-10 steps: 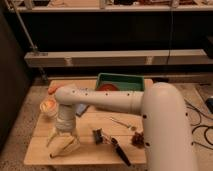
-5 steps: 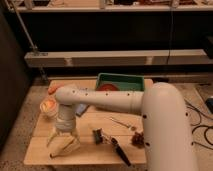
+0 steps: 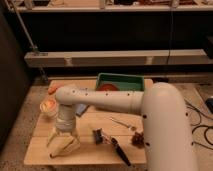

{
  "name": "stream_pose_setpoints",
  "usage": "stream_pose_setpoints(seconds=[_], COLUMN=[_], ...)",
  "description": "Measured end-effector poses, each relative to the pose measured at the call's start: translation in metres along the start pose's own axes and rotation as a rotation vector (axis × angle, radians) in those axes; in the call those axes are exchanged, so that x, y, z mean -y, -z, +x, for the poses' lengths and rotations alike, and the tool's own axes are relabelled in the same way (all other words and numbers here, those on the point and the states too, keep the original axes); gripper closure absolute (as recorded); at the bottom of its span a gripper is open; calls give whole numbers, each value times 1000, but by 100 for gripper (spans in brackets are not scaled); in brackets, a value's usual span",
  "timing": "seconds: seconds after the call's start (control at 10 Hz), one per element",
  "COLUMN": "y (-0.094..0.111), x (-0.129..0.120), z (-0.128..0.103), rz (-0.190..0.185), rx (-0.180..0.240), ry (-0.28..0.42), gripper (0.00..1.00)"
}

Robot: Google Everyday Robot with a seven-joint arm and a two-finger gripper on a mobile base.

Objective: Wipe tray with brush

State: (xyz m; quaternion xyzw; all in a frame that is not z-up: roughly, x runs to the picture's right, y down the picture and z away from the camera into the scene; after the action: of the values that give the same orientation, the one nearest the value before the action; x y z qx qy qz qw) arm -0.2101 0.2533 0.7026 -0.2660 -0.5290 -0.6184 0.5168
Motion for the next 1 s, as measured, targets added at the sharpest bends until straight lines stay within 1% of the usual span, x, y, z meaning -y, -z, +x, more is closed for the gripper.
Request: stream_pose_setpoints(seconds=[0.5,0.6,0.7,0.8,0.9,1.0], y=[0,1,3,12,21,33], x=[0,0,-1,-4,-11,-19], z=[0,0,1,2,0,-5], rz=[0,-4,-21,-59,-91,-122], rx=[0,-4,-21,-75,-153,-246], ry=[0,0,9,65,129,197], gripper=[20,20,20,20,20,20])
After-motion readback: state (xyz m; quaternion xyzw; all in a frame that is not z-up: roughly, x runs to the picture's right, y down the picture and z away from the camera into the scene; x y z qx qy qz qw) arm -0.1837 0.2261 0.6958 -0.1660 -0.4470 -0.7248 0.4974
